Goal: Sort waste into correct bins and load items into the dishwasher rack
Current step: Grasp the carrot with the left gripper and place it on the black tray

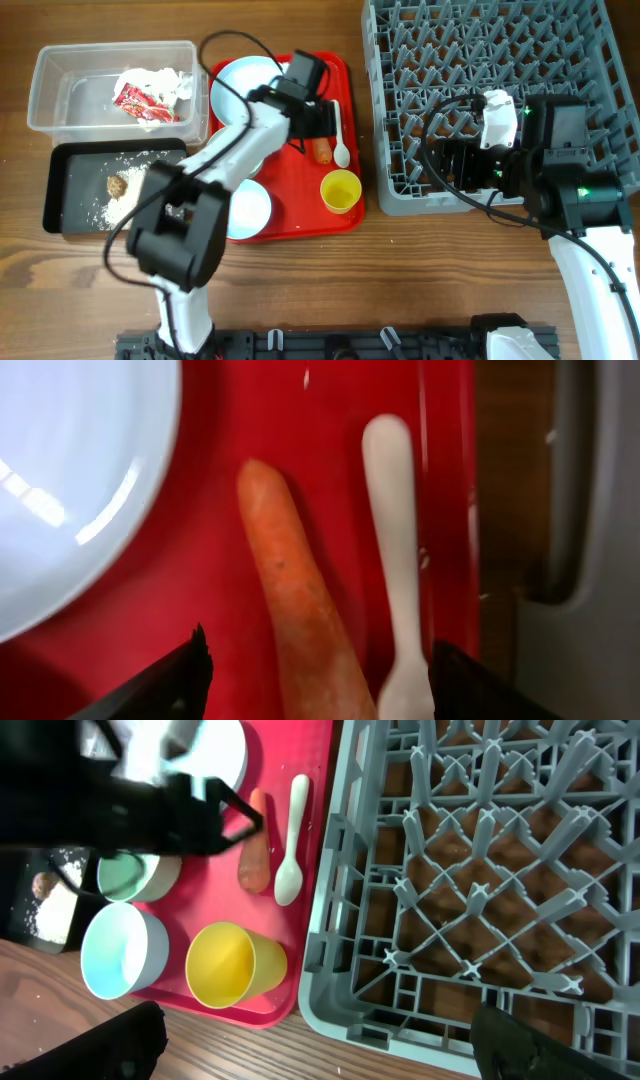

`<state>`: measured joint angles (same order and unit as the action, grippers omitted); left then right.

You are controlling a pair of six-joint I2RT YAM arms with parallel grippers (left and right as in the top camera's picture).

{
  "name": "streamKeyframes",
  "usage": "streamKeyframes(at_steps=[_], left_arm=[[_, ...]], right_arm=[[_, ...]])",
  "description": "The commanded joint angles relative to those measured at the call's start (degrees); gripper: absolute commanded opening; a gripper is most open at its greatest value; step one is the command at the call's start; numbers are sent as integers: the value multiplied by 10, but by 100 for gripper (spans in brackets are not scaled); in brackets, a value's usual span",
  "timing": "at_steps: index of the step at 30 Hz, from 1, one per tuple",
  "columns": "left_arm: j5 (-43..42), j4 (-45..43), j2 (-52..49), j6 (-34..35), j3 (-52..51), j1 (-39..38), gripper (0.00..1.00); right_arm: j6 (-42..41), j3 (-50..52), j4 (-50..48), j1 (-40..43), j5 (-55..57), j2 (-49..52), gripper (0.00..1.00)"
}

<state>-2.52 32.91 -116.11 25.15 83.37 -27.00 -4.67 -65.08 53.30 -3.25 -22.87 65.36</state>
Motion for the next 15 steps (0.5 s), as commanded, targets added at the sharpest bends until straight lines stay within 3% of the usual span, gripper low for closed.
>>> streamKeyframes(at_steps=[1, 3, 4, 6, 8, 10, 12, 15], left_arm=[[-7, -11, -33, 13, 5, -14, 71], [-6, -10, -45, 13, 5, -16, 70], [-6, -10, -52, 13, 5, -16, 64], [-6, -5, -58, 13, 5, -16, 49], [-7, -2, -58, 13, 5, -16, 25], [-7, -1, -58, 13, 5, -16, 16], [-7, -1, -58, 13, 5, -16, 7], [-7, 13, -45, 13, 11, -12, 4]], right_arm=[[0, -10, -1, -1, 6, 1, 100], [0, -10, -1, -1, 6, 1, 100], [0, -10, -1, -1, 6, 1, 100], [0, -10, 0, -1, 6, 1, 100], [0, -10, -1, -1, 6, 1, 100], [0, -10, -1, -1, 6, 1, 100], [0, -10, -1, -1, 6, 1, 100], [0, -10, -1, -1, 6, 1, 100]])
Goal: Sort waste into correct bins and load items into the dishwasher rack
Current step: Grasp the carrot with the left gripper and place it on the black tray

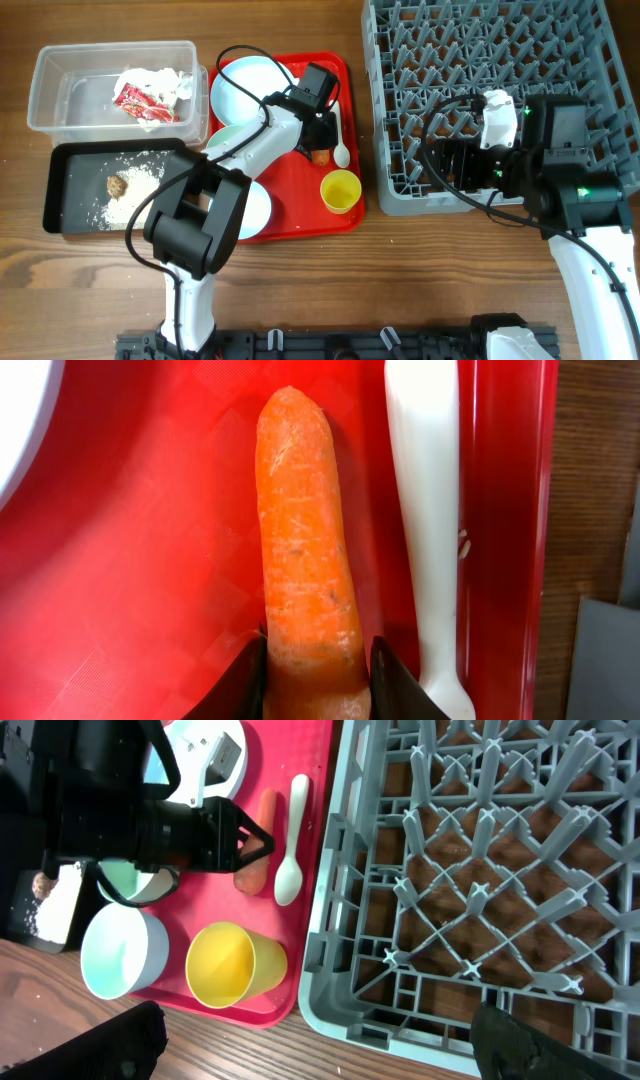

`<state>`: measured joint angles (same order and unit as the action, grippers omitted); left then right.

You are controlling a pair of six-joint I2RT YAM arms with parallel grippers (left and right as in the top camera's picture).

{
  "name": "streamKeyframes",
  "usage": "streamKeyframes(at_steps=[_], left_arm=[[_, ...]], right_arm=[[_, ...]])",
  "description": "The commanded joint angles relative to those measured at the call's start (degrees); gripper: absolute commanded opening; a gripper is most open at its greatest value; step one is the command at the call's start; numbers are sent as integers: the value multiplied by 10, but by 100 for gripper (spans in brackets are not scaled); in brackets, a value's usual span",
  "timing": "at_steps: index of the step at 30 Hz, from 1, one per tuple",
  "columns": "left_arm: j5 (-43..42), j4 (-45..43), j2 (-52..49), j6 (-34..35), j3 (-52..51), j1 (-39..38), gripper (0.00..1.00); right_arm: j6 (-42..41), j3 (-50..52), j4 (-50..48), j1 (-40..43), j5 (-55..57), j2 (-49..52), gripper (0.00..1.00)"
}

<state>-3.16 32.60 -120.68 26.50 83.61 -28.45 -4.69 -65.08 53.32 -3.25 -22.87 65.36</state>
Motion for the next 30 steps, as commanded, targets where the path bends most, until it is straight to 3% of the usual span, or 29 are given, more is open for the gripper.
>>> streamKeyframes(at_steps=[1, 10, 14, 16, 20, 25, 30], left_arm=[[0, 29, 12, -1, 16, 7, 4], [11, 195, 238, -1, 62, 108, 4], [151, 373, 303, 60, 62, 225, 4], [174, 414, 299, 88, 52, 293, 4], [161, 322, 299, 105, -65, 433, 7], [102, 85, 290, 117, -259, 519, 9], [103, 24, 288, 117, -298, 522, 32]], right_arm=[[0, -10, -1, -1, 6, 1, 100], [2, -10, -2, -1, 6, 1, 100], [2, -10, -1, -1, 6, 1, 100], [2, -10, -1, -1, 6, 1, 100], [2, -10, 2, -1, 6, 1, 100], [1, -10, 1, -1, 6, 1, 100], [0, -10, 3, -1, 6, 1, 100]])
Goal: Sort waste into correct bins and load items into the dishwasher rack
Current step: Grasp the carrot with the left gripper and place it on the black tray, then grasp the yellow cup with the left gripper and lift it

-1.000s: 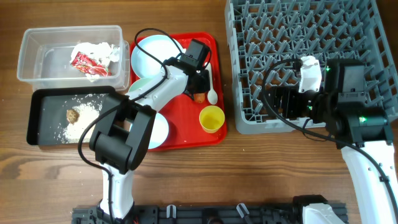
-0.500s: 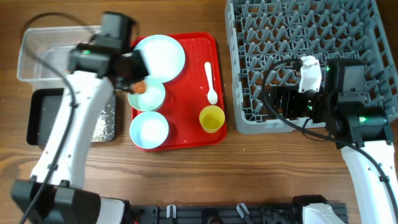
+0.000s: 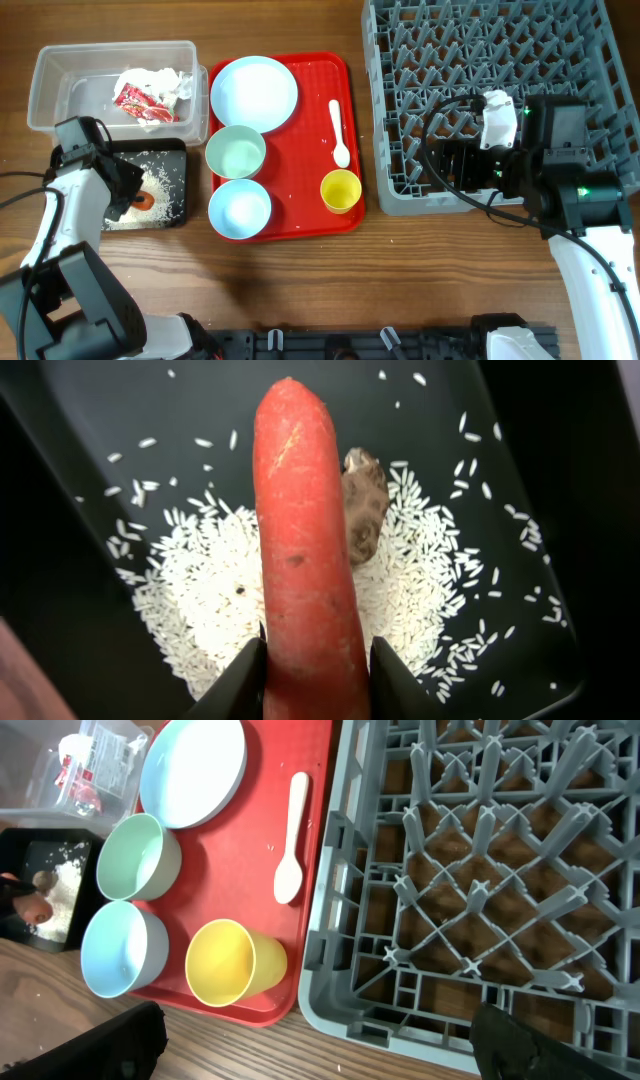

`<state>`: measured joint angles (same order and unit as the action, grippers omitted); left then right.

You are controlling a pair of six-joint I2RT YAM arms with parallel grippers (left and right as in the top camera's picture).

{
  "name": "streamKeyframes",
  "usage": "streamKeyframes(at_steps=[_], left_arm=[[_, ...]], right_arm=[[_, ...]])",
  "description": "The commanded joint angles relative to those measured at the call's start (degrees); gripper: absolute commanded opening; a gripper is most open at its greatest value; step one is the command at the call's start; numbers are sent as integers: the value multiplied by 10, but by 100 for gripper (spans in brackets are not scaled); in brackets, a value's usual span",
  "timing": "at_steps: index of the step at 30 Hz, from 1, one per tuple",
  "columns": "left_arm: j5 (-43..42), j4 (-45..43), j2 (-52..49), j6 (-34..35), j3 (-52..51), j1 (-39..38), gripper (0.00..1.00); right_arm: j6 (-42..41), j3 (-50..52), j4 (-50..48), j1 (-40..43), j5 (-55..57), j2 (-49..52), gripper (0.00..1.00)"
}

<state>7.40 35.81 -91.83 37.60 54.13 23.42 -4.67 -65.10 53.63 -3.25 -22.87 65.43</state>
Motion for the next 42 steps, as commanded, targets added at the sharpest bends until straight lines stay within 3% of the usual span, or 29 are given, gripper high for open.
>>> streamKeyframes(at_steps=[1, 4, 7, 9, 11, 15, 18, 22, 27, 32, 35, 36, 38, 40, 42], left_arm=[[-3, -9, 0, 6, -3, 3, 39], [-3, -16, 0, 5, -3, 3, 54], [-3, -18, 0, 1, 3, 3, 61], [-49, -14, 4, -55, 21, 3, 64], [-176, 14, 30, -151, 60, -1, 66], [-220, 64, 102, -205, 99, -43, 67], [-220, 87, 179, -209, 100, -117, 68], [-220, 111, 196, -209, 100, -313, 69], [-201, 42, 101, -209, 100, -489, 74], [-174, 3, -29, -209, 100, -553, 74], [-174, 18, -58, -209, 100, -562, 67], [-173, 21, -58, -209, 100, -562, 58], [-173, 21, -58, -209, 100, -561, 22], [-172, 21, -58, -203, 100, -559, 4], [-172, 20, -58, -172, 100, -555, 4]], right_arm=[[0, -10, 1, -1, 5, 0, 100], [0, -10, 0, -1, 6, 0, 100], [0, -10, 0, -1, 6, 0, 100], [0, -10, 0, -1, 6, 0, 100], [0, -10, -1, -1, 6, 0, 100], [0, -10, -5, -1, 6, 0, 100], [0, -10, -16, -1, -20, 0, 100], [-20, -10, -33, -1, -42, 0, 100], [-19, -10, -34, -1, -42, 0, 100], [-19, -10, -30, -1, -42, 0, 100], [-19, -10, -30, -1, -42, 0, 100], [-19, -10, -30, -1, -42, 0, 100], [-19, -10, -30, -1, -42, 0, 100], [-19, -10, -28, -1, -42, 0, 100], [-20, -10, -28, -1, -42, 0, 100]])
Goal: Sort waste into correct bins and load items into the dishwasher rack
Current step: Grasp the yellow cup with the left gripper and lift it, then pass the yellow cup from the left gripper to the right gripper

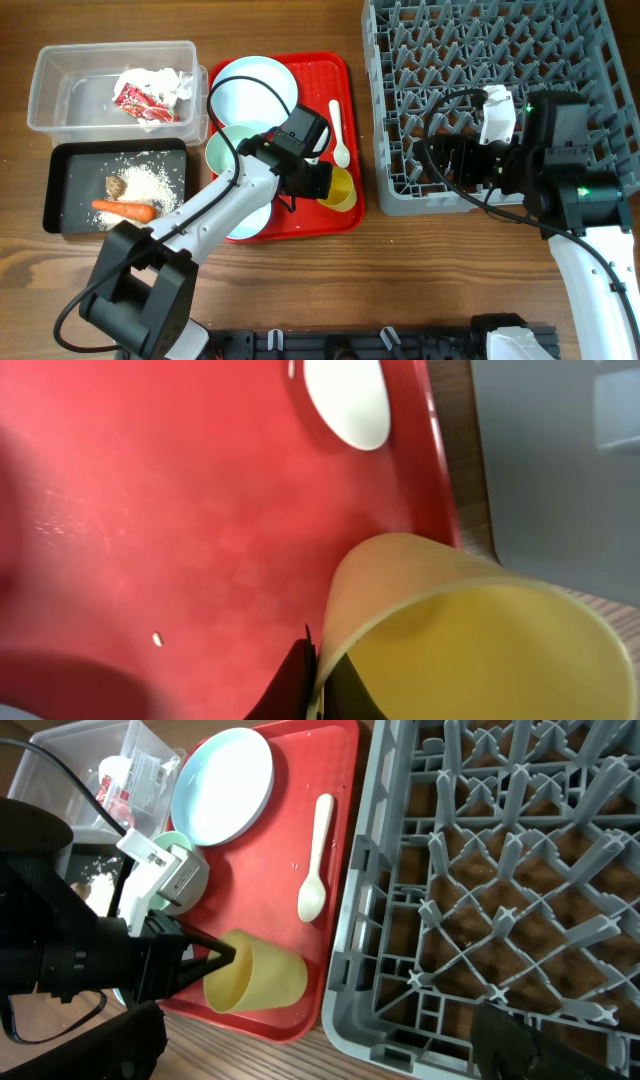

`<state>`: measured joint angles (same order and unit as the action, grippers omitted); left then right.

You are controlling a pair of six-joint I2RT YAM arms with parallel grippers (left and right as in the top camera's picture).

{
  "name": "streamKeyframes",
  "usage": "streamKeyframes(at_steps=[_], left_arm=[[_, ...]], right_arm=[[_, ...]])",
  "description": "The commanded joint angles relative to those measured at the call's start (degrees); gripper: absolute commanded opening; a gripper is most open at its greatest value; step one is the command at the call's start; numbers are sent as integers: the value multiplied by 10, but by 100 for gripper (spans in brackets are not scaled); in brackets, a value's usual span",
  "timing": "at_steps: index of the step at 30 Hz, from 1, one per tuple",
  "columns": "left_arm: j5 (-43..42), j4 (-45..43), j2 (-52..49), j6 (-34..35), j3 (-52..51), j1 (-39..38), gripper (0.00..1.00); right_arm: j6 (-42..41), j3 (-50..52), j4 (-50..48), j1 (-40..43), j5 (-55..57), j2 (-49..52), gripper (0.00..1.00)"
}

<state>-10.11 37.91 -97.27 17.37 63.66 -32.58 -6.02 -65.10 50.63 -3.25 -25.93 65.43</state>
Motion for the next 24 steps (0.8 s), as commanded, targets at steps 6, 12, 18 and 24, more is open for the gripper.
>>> streamKeyframes(at_steps=[6, 12, 18, 24], left_arm=[[-347, -20, 89, 45, 30, 130, 4], [-699, -236, 136, 150, 30, 251, 4], [-716, -251, 136, 153, 30, 238, 4], [-715, -251, 136, 153, 30, 238, 4]], right_arm=[[-16, -10, -3, -1, -49, 0, 100], [-17, -10, -147, -1, -319, 11, 100], [-68, -10, -301, -6, -477, 74, 100], [-81, -10, -374, -85, -479, 97, 91]])
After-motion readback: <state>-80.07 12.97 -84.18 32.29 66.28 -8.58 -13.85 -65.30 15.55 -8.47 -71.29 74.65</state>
